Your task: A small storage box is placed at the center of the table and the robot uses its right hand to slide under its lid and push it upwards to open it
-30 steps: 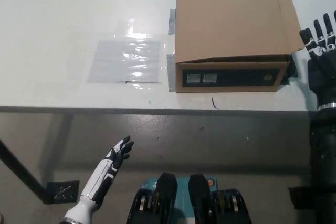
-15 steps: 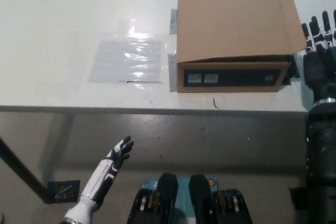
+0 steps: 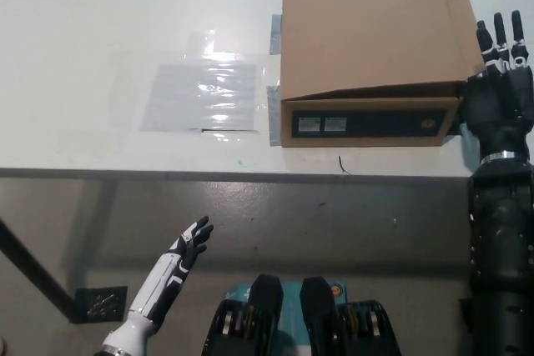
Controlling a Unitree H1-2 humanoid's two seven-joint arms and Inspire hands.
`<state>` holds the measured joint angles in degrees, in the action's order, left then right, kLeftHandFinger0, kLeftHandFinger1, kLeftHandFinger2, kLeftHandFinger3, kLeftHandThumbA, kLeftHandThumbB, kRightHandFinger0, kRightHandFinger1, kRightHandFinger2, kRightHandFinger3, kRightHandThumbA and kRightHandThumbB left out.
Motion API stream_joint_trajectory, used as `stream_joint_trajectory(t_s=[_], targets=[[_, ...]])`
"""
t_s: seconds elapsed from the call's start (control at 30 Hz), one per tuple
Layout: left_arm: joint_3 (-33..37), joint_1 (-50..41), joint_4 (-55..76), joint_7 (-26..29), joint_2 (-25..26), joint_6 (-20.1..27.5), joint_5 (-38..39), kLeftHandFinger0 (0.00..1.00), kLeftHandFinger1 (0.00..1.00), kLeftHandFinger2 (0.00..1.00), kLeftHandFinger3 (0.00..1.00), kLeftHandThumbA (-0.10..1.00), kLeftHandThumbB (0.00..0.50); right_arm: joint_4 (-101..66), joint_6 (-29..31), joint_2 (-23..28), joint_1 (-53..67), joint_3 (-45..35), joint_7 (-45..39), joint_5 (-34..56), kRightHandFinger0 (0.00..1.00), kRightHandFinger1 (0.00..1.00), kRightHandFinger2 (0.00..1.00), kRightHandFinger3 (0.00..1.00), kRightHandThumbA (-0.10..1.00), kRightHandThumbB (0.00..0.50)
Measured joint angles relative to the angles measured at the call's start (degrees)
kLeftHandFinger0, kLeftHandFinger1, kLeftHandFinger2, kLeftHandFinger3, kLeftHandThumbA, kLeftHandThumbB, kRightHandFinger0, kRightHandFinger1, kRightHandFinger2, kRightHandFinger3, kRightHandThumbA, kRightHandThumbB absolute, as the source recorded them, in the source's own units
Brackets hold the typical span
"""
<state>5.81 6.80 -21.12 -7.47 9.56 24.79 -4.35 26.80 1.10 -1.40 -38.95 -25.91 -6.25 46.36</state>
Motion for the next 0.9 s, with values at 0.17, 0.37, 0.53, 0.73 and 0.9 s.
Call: stream_joint_trajectory(t_s=[0.17,0.37,0.53,0.73,0.9], targets=[[0.03,0.1,0.0,-0.01,0.01,0.0,0.0,1.0,1.0,1.0,1.0,1.0,0.5,0.02,-0.06,-0.62,-0.38,0.02,0.06,-0.01,1.0,1.0,1.0,1.0,1.0,0.362],[0.01,0.21,0.01,-0.01,0.03,0.0,0.04,1.0,1.0,1.0,1.0,1.0,0.5,-0.48,-0.44,-1.8,-0.48,0.36,0.07,-0.02,1.0,1.0,1.0,1.0,1.0,0.341],[0.01,0.21,0.22,-0.04,0.06,-0.01,0.08,1.0,1.0,1.0,1.0,1.0,0.5,-3.01,-1.21,-2.1,-0.49,1.03,0.19,-0.04,1.0,1.0,1.0,1.0,1.0,0.351],[-0.01,0.21,0.26,-0.04,0.07,0.0,0.08,1.0,1.0,1.0,1.0,1.0,0.5,-6.07,-2.21,-2.22,-0.52,2.13,0.62,-0.14,1.0,1.0,1.0,1.0,1.0,0.344],[0.01,0.21,0.27,-0.04,0.07,0.0,0.08,1.0,1.0,1.0,1.0,1.0,0.5,-6.93,-2.54,-2.64,-0.67,2.96,1.06,-0.23,1.0,1.0,1.0,1.0,1.0,0.354]])
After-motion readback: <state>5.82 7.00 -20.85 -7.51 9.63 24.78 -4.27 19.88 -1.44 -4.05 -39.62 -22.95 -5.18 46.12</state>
